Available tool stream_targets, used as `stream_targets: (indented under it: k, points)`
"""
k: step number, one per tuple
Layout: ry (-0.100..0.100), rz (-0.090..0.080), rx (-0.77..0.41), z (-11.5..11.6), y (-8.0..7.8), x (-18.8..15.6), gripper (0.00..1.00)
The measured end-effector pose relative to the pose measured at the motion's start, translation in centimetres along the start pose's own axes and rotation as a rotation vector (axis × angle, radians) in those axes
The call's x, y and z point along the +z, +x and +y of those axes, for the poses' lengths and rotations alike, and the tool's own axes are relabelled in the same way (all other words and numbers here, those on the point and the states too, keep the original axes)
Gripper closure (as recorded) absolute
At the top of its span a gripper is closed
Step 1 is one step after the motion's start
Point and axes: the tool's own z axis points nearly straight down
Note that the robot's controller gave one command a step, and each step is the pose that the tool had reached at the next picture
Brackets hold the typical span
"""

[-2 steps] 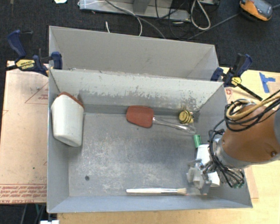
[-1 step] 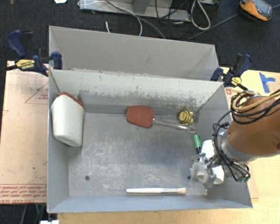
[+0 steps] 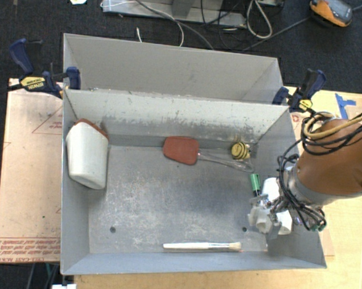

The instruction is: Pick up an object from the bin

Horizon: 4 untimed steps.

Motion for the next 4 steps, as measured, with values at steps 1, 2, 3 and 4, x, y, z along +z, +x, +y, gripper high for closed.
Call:
stream_targets:
  k: [1,2,3,4]
  points:
    - [0.0,-0.002,-0.005,0.4,0.5,-2.1,1.0]
    - [-0.001,-0.001,-0.019,0.1,0.0,-2.9,1.0]
    - [-0.002,-0.002,-0.06,0.4,0.1,-5.9,1.0]
    - [-0.001,-0.004,-0.057,0.4,0.0,-8.0,1.0]
